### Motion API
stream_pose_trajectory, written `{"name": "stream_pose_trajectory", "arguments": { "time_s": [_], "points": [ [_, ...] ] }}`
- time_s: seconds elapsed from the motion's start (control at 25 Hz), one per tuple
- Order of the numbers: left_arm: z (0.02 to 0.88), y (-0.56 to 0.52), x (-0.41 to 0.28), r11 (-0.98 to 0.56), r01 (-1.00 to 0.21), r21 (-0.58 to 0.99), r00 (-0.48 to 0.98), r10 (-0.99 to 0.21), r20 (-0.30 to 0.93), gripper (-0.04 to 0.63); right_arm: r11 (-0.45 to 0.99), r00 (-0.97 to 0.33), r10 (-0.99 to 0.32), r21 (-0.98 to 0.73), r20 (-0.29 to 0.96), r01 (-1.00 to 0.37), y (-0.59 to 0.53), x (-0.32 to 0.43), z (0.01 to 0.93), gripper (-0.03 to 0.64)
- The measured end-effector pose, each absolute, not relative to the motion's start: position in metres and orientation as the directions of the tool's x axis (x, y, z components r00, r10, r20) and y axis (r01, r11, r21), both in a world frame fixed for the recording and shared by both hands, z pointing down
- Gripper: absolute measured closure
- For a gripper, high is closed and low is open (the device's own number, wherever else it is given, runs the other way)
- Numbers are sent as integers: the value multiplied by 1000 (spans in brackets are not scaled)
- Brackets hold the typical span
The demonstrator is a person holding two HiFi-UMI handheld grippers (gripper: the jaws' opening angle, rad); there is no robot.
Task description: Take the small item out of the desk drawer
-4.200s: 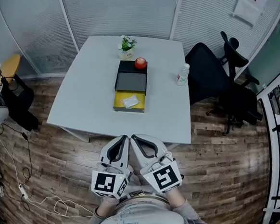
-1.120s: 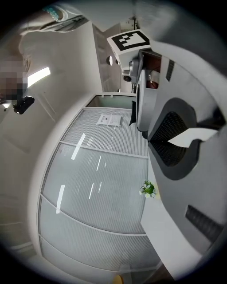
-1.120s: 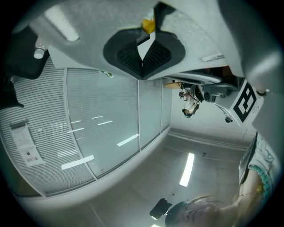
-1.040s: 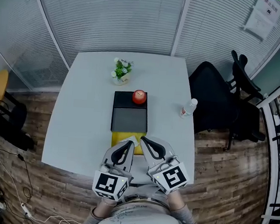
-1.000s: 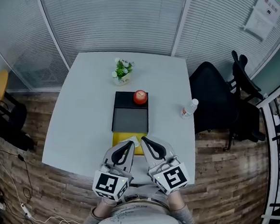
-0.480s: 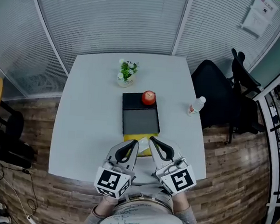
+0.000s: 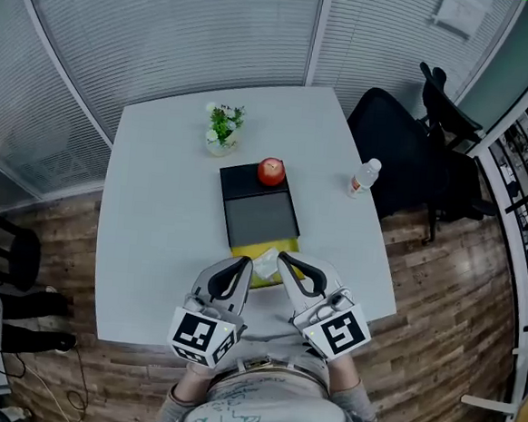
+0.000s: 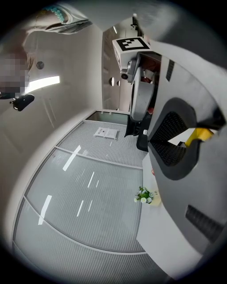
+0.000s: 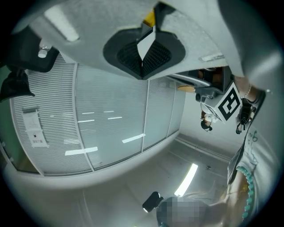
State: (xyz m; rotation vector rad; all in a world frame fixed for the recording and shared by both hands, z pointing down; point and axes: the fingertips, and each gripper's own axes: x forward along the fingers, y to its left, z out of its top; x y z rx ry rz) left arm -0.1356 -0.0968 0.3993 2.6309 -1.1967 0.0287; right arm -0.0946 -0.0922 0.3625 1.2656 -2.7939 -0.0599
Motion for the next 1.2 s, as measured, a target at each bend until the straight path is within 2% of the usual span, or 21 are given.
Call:
{"name": "stream_pose_trajectory", "arguments": {
  "time_s": [0.28, 0.72, 1.0, 1.2],
  "points": [
    [406, -102, -138, -631, -739, 237, 667, -734, 126, 598, 689, -682, -725, 107, 99, -717, -101, -96, 377, 614],
    [421, -119, -146, -612, -745, 265, 661, -732, 168, 598, 723, -666, -691, 261, 281, -640, -122, -94, 423, 614],
    [437, -129, -150, -587, -756, 290, 649, -731, 211, 598, 732, -645, -679, 262, 349, -629, -132, -90, 452, 600],
    [447, -135, -154, -577, -756, 309, 648, -725, 232, 598, 753, -607, -656, 340, 448, -563, -139, -84, 490, 589]
  ]
}}
